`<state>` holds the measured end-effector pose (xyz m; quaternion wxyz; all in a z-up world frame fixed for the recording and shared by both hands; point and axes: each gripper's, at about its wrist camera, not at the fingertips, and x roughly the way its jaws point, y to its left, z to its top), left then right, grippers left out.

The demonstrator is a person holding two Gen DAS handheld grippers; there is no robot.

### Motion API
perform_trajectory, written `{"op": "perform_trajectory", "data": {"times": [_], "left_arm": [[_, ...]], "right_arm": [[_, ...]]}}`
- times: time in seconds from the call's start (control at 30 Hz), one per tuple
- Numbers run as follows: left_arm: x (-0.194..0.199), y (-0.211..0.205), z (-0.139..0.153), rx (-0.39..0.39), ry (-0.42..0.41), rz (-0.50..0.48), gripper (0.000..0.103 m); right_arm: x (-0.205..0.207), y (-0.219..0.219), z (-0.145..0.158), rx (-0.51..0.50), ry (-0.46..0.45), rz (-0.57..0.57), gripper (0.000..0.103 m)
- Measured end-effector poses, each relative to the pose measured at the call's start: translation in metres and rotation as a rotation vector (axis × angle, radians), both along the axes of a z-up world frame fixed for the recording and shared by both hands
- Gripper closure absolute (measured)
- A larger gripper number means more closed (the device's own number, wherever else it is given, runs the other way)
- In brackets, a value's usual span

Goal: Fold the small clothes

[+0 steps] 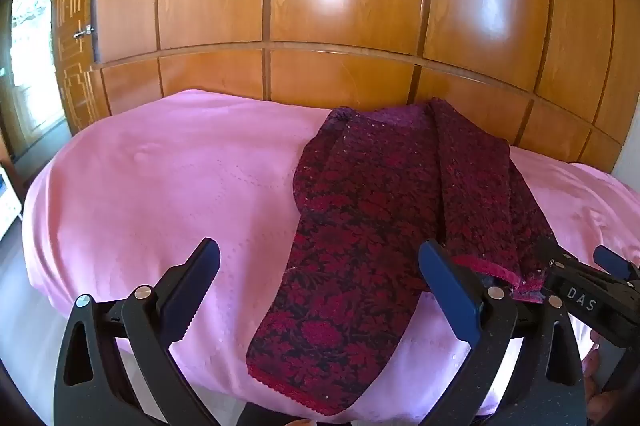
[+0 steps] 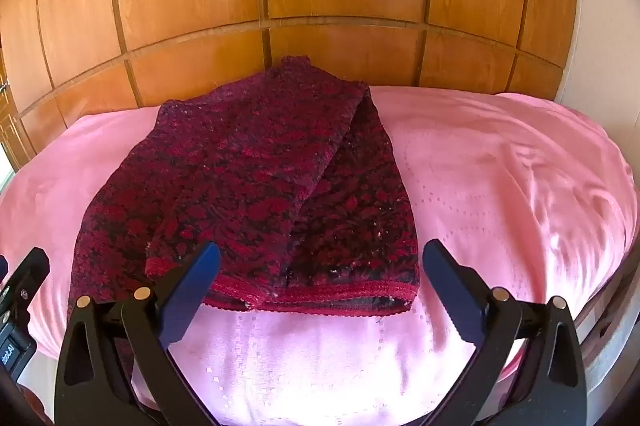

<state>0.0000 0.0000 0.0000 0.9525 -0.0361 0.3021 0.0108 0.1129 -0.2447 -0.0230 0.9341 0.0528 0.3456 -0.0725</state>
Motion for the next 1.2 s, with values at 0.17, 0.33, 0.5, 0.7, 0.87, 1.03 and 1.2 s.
{"op": "perform_trajectory", "data": {"times": [0.17,0.33,0.5,0.7,0.87,1.03,1.2], "left_arm": [[-0.001,0.003,0.000,-0.004,0.008,0.005,0.004],[-0.005,-0.001,-0.006,0.000,0.016,0.012,0.004],[0.005,-0.003,-0.013,0.025,0.039,0.005,0.004],[0.003,0.001,-0.016,0.028,0.039,0.019,0.004],[0.004,0.004,-0.018,0.028,0.050,0.017,0.004],[0.004,0.006,-0.020,0.031,0.055,0.017,0.004],[0.007,0.005,-0.020,0.040,0.068,0.013,0.004]], "right_arm": [[-0.002,-0.001,-0.002,0.007,-0.003,0.002,0.002],[0.003,-0.005,-0.006,0.012,0.012,0.011,0.002],[0.001,-0.004,-0.006,0.010,0.010,0.001,0.002],[-0.002,-0.007,-0.006,0.023,0.004,-0.003,0.002],[-0.005,-0.007,-0.005,0.019,-0.003,0.004,0.002],[-0.004,-0.007,-0.006,0.020,0.001,0.009,0.002],[-0.004,-0.009,-0.006,0.026,0.002,0.009,0.002]]}}
